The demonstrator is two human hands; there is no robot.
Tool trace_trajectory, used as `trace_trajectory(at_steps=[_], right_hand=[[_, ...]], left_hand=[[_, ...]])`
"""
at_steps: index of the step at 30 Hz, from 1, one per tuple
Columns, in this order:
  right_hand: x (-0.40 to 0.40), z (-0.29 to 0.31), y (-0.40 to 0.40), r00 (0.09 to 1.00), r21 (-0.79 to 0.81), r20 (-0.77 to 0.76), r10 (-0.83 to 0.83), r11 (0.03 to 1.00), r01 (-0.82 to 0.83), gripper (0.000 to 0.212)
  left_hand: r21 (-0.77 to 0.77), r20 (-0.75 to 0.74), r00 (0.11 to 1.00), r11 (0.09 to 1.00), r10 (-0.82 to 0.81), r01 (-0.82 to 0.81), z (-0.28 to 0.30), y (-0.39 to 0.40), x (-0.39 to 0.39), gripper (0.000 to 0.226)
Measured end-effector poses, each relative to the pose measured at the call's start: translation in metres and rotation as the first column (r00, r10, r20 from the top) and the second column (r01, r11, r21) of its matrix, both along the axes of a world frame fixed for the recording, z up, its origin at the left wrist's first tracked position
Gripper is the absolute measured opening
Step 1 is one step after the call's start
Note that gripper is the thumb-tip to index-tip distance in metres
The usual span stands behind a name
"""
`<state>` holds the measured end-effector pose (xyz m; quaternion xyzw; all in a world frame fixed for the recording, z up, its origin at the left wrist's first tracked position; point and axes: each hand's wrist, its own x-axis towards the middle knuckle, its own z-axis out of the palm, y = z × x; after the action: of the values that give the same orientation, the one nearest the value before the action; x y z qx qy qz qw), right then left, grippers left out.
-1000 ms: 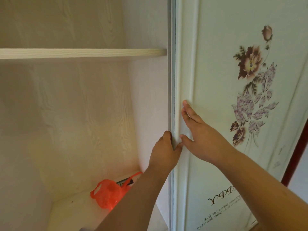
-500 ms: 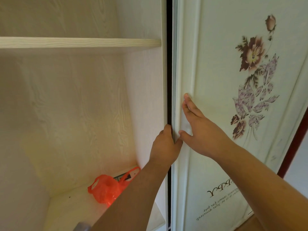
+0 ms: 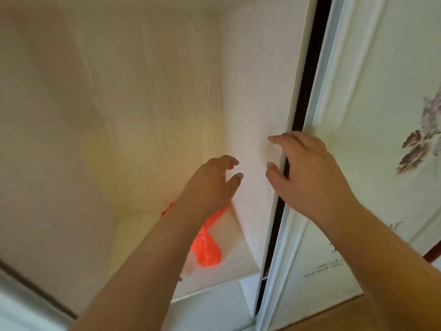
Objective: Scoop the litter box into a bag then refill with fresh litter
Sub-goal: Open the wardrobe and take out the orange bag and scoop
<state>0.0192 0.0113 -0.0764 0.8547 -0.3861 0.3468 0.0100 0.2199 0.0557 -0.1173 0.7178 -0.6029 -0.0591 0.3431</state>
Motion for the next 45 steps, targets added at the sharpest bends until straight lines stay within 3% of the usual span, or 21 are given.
trace_trajectory(at_steps=[5, 11, 20, 25, 33, 40, 45], right_hand=[[0.053, -0.043, 0.007, 0.983, 0.248, -0.162, 0.082, 0.968, -0.040, 0.053], [0.116, -0.075, 0.019, 0.960, 0.430, -0.224, 0.168, 0.901, -0.057, 0.048], [0.192, -0.163, 0.028, 0.941, 0.627, -0.254, 0.225, 0.779, -0.017, 0.052], [0.205, -0.199, 0.021, 0.931, 0.712, -0.273, 0.243, 0.702, 0.025, 0.052], [0.218, -0.257, -0.029, 0.879, 0.775, -0.386, 0.280, 0.615, 0.145, 0.062], [0.247, -0.333, -0.076, 0.932, 0.893, -0.280, 0.232, 0.418, 0.164, 0.072], [0.267, -0.368, -0.106, 0.887, 0.869, -0.383, 0.256, 0.427, 0.252, 0.069]], left_hand=[[0.136, 0.043, 0.984, 0.975, 0.171, -0.176, -0.040, 0.055, 0.072, 0.035], [0.282, -0.013, 0.951, 0.913, 0.309, -0.293, -0.082, 0.110, 0.143, 0.038], [0.488, -0.040, 0.935, 0.823, 0.353, -0.290, -0.149, 0.143, 0.214, 0.041], [0.584, -0.061, 0.937, 0.773, 0.345, -0.246, -0.172, 0.142, 0.218, 0.047], [0.615, -0.094, 0.924, 0.752, 0.370, -0.238, -0.197, 0.112, 0.196, 0.046], [0.568, -0.160, 0.912, 0.791, 0.378, -0.228, -0.233, 0.082, 0.189, 0.026], [0.593, -0.187, 0.898, 0.775, 0.398, -0.220, -0.248, 0.061, 0.189, 0.031]])
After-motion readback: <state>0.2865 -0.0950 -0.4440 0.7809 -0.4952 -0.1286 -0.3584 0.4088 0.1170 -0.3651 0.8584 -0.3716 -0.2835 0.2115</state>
